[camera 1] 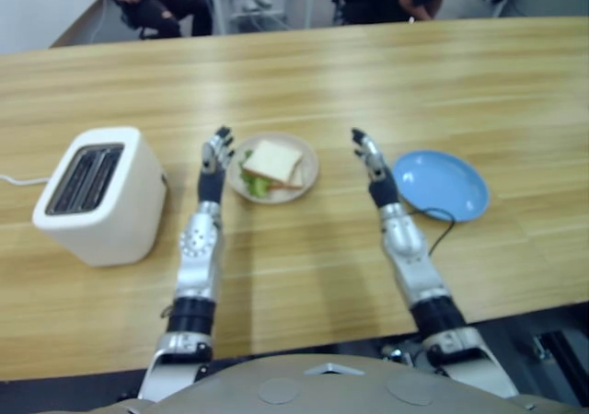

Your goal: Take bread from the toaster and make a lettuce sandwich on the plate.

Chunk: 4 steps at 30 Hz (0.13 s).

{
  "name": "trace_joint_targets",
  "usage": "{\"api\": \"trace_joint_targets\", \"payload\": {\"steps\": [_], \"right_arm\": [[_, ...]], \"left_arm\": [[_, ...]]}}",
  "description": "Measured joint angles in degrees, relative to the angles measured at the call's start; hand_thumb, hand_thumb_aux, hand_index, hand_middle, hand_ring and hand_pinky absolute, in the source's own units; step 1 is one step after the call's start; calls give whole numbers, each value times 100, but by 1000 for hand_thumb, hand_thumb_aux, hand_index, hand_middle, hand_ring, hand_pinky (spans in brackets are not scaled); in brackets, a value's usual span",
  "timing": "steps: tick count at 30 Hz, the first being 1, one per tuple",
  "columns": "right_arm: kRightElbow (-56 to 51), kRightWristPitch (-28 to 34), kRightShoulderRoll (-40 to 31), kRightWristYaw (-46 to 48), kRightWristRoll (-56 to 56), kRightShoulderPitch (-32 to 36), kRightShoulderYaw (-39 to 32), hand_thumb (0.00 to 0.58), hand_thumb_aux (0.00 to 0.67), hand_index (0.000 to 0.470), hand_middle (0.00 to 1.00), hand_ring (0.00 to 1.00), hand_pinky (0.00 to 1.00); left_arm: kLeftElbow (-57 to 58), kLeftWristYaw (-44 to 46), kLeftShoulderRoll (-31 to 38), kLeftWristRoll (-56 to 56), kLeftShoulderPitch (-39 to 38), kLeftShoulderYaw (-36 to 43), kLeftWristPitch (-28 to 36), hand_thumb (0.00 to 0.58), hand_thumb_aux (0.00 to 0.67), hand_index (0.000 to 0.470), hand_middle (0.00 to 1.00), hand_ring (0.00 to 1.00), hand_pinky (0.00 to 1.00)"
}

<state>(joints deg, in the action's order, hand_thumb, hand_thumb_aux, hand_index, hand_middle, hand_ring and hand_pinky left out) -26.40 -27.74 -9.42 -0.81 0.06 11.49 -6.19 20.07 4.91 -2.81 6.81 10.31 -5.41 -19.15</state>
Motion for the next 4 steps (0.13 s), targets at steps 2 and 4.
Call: {"api": "trace_joint_targets", "payload": {"steps": [2, 4], "right_arm": [[-241, -147, 30, 19, 3, 40, 120, 0, 0, 0, 0, 0, 0], [-322, -240, 30, 24, 22, 91, 278, 0, 0, 0, 0, 0, 0]], "left_arm": [[292, -60, 46, 26, 194, -156, -130, 0, 0, 0, 0, 0, 0], [438, -115, 149, 24, 343, -258, -253, 0, 0, 0, 0, 0, 0]]}}
